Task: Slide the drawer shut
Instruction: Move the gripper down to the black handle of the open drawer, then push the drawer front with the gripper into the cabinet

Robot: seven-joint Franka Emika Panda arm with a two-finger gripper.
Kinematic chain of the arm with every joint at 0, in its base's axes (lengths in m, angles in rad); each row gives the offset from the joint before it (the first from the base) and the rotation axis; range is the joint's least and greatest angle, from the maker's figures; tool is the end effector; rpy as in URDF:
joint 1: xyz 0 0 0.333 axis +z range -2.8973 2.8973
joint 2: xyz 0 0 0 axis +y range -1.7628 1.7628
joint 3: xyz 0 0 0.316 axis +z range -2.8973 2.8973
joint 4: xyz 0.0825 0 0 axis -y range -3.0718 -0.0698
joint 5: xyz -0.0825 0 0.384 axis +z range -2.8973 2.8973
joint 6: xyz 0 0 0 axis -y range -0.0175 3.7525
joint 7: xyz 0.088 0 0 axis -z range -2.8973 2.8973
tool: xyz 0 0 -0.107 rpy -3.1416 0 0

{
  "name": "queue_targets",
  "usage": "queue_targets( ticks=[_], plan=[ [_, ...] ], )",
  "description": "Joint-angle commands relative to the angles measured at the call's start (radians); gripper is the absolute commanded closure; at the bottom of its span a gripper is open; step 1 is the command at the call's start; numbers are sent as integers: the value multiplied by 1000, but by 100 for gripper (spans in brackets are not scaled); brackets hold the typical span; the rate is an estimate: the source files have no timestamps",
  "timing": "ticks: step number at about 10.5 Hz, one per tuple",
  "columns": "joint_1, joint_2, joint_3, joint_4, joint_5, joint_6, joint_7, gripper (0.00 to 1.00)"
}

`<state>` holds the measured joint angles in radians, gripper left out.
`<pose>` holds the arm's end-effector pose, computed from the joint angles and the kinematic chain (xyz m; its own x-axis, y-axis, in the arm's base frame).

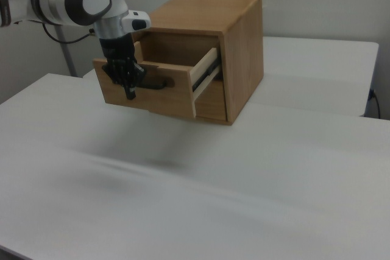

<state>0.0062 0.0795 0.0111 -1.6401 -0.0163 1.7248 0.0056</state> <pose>0.5878 0.0084 0.5596 0.9999 0.0142 0.0053 0.0141 -0.9998 0.0152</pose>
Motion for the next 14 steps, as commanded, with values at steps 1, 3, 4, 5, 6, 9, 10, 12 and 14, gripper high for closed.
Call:
queue_targets(
  ticks=[1,3,4,5,6,9,10,12,14],
  plan=[
    [28,40,-2,2,-2,287,-1,100],
    [49,87,-3,5,-10,408,2,100],
    [54,118,-3,26,-14,453,22,100],
    [61,159,-5,40,-17,488,51,100],
    [63,172,-5,45,-19,505,48,100],
    [63,166,-5,45,-14,402,43,100],
    [63,158,-5,46,-10,379,43,100],
    [52,102,-8,40,-10,272,34,100],
    [51,56,-29,60,-7,75,-31,100]
  ],
)
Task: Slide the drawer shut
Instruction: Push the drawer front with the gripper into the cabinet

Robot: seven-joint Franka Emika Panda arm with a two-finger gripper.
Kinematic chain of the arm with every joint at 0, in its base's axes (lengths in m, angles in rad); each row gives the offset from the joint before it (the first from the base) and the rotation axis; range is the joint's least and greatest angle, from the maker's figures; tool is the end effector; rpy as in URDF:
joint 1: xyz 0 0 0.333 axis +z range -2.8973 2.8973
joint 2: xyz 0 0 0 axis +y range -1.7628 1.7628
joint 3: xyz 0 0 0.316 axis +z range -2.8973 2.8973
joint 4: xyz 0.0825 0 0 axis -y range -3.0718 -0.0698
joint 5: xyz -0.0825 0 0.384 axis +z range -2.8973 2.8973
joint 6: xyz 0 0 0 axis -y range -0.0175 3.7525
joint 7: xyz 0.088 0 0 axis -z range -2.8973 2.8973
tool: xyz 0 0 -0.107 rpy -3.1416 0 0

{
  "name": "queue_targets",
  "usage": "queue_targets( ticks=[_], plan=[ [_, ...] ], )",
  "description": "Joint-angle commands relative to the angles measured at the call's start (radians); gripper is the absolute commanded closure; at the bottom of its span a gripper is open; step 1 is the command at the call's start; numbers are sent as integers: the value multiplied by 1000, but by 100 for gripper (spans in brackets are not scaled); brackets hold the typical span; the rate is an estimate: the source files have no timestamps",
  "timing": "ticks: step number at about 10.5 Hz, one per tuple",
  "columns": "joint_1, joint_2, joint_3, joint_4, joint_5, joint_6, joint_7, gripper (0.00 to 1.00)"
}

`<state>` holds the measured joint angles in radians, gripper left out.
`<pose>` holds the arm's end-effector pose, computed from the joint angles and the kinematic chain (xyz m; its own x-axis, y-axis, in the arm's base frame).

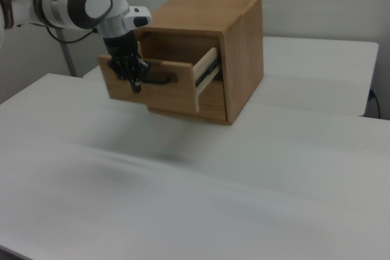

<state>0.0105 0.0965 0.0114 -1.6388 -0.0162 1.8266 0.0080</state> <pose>0.6022 0.0116 0.5596 0.9957 0.0178 0.0913 0.0165 -0.9998 0.0142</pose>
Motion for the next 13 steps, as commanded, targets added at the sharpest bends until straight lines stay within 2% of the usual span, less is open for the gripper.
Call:
queue_targets(
  ticks=[1,3,10,13],
  plan=[
    [46,34,-30,63,-7,-71,-36,100],
    [46,31,-30,85,-7,-116,-36,100],
    [46,39,-39,100,-8,-110,-39,100],
    [43,81,-41,146,-10,-107,-39,100]
  ],
)
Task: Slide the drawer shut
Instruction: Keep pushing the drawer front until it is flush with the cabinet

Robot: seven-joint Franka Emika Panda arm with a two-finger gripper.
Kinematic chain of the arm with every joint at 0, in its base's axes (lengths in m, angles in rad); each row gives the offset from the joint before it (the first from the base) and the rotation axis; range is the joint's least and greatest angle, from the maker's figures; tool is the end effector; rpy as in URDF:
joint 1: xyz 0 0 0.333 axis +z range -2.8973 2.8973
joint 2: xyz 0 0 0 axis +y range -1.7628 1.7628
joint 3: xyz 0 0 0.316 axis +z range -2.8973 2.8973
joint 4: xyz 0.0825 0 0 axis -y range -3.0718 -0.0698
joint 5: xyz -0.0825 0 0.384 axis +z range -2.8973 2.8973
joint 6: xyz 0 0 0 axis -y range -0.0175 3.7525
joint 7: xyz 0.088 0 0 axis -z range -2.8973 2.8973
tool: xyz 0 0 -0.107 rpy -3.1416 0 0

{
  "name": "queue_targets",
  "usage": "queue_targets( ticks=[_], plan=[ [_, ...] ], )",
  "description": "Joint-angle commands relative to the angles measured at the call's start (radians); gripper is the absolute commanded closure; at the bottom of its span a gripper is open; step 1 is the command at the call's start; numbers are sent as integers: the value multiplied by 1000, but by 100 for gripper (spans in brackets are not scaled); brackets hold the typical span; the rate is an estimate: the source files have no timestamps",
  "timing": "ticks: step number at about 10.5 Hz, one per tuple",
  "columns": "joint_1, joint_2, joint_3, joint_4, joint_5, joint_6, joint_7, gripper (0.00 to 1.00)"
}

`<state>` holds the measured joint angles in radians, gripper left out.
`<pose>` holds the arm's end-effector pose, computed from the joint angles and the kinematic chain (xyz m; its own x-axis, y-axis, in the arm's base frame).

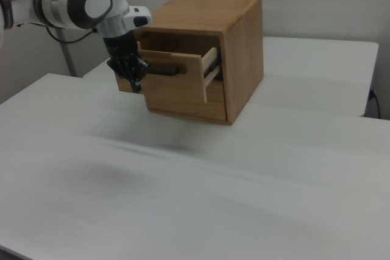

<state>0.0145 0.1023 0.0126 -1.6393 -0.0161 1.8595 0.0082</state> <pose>0.6066 0.0149 0.5591 0.9928 0.0231 0.1177 0.0216 -0.9997 0.0136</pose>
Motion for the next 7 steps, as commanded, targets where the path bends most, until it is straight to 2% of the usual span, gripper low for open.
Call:
queue_targets(
  ticks=[1,5,7],
  plan=[
    [36,83,-42,148,-12,-131,-40,100],
    [33,137,-42,220,-10,-53,-39,100],
    [35,155,-40,220,-13,30,-27,100]
  ],
)
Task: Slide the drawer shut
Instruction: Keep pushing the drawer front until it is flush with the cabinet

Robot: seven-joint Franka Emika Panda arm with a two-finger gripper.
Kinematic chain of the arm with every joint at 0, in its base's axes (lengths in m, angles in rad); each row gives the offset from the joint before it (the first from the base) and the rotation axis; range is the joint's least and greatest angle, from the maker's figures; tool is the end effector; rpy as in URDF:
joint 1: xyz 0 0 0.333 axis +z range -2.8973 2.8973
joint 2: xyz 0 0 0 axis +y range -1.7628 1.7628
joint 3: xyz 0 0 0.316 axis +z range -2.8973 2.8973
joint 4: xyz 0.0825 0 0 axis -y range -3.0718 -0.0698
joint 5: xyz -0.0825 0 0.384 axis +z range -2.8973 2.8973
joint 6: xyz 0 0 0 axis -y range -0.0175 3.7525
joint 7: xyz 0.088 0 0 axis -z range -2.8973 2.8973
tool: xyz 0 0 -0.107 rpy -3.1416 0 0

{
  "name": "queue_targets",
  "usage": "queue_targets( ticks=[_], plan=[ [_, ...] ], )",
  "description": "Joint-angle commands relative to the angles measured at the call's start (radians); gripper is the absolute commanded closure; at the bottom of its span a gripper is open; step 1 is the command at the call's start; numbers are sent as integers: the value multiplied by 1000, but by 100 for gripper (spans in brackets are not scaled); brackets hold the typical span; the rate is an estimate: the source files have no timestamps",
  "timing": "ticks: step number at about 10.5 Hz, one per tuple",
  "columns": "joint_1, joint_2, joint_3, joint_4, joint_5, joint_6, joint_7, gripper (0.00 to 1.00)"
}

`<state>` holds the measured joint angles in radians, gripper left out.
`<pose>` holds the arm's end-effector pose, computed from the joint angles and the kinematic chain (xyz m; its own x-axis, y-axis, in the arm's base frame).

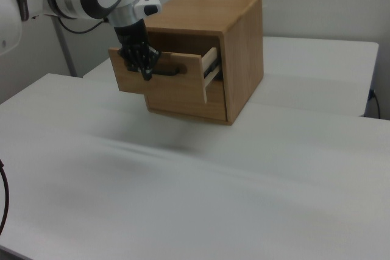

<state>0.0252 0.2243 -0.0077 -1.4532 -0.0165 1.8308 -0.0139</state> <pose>0.6445 0.0105 0.5716 0.9877 0.0359 0.1524 0.0332 -0.9992 0.0202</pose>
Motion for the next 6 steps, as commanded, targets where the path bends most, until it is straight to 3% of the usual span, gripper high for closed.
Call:
queue_targets(
  ticks=[1,6],
  plan=[
    [24,46,-20,34,-14,86,-3,100],
    [33,110,-14,48,-17,246,86,100]
  ],
)
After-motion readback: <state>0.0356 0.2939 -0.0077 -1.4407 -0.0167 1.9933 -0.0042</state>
